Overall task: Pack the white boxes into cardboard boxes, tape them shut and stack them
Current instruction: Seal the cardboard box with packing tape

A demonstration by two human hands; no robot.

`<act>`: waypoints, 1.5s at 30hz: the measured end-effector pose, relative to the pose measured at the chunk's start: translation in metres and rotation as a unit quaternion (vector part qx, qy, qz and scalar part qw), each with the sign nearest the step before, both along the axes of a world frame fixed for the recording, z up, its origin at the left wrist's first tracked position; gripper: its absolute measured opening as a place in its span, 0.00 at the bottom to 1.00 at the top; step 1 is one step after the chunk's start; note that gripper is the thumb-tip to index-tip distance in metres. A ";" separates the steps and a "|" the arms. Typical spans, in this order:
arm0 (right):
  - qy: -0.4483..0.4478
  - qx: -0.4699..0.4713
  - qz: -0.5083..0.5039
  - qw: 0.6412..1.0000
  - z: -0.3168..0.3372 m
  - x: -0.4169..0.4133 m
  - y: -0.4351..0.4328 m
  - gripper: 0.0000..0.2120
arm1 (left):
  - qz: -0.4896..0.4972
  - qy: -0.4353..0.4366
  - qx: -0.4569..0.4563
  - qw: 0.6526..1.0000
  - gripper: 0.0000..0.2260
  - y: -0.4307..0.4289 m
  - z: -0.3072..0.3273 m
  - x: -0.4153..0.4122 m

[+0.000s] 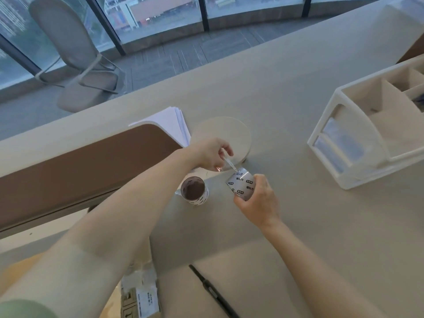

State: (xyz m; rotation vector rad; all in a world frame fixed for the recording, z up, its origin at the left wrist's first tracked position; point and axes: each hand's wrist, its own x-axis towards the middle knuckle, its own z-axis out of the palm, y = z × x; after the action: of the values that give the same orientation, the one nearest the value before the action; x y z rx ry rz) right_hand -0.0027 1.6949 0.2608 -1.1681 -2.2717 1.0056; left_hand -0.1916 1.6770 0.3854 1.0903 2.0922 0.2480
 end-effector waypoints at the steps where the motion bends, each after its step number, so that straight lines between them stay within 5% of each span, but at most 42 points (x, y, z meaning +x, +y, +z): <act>1: 0.002 -0.004 -0.002 1.000 -0.002 -0.002 0.000 0.25 | -0.020 0.024 -0.004 1.000 0.19 0.002 -0.003 -0.001; 11: 0.003 -0.048 -0.010 0.999 -0.016 -0.013 -0.006 0.25 | -0.134 0.187 -0.059 0.971 0.17 0.010 -0.004 0.009; 18: 0.003 -0.071 -0.013 0.997 -0.019 -0.015 -0.009 0.23 | -0.133 0.365 -0.053 0.920 0.31 -0.001 -0.017 0.008; 23: -0.001 -0.083 -0.018 0.996 -0.019 -0.016 -0.013 0.22 | -0.071 0.444 0.060 0.891 0.20 -0.031 -0.036 0.008; 26: -0.001 -0.086 -0.025 0.996 -0.020 -0.017 -0.015 0.22 | -0.130 0.386 0.193 0.893 0.23 -0.049 -0.058 0.022; 29: 0.003 -0.088 -0.027 0.996 -0.021 -0.019 -0.016 0.23 | -0.197 0.286 0.107 0.932 0.33 -0.050 -0.065 0.039; 33: 0.006 -0.099 -0.029 0.995 -0.020 -0.018 -0.015 0.23 | -0.179 0.283 0.023 0.942 0.39 -0.042 -0.070 0.043; 45: -0.135 -0.117 -0.005 0.984 -0.029 -0.026 -0.007 0.24 | -0.136 0.258 0.002 0.957 0.43 -0.037 -0.073 0.043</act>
State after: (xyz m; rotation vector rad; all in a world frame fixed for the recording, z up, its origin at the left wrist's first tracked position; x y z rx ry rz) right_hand -0.0287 1.6877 0.2319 -1.4916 -2.3960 1.2000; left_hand -0.1485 1.6396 0.3129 1.5543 2.3443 -0.1893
